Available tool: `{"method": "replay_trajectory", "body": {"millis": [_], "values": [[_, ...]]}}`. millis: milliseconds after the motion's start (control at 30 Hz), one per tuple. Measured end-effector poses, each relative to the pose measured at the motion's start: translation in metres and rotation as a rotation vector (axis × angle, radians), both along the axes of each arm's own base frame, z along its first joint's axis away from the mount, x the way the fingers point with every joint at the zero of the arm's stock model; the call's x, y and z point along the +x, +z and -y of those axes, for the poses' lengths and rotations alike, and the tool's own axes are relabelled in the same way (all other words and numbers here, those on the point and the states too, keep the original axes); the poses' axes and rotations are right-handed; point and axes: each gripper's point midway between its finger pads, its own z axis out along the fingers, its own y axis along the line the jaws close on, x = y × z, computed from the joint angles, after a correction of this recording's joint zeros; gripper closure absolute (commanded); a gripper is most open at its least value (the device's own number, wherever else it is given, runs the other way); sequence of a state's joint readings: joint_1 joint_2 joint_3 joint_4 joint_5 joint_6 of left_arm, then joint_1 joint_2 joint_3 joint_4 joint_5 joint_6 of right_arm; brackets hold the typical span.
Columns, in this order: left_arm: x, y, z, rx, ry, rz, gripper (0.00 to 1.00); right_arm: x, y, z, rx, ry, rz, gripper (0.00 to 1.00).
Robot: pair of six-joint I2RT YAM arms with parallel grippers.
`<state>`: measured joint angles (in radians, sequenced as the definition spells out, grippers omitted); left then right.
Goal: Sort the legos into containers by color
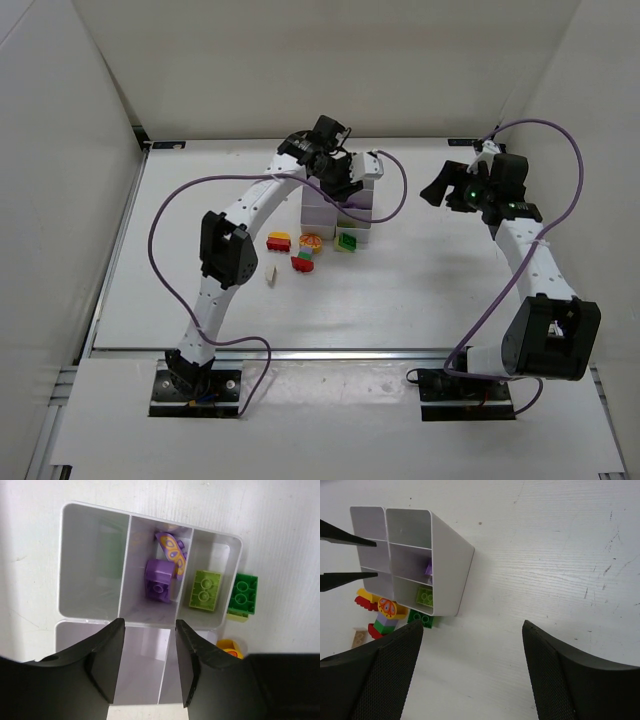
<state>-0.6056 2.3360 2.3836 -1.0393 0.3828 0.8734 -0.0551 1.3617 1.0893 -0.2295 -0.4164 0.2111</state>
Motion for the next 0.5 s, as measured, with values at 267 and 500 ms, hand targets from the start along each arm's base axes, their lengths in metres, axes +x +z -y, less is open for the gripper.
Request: {"method": "replay_trajectory", "body": {"millis": [267,500], "values": [[0.021,0.040,-0.014,-0.183,0.300,-0.061,0.54,-0.002,0.001,-0.005,0.017,0.033,0.006,0.17],[-0.036,0.115,-0.133,-0.290,0.760,-0.038,0.22,0.000,-0.007,-0.011,0.007,0.061,-0.004,0.17]]}}
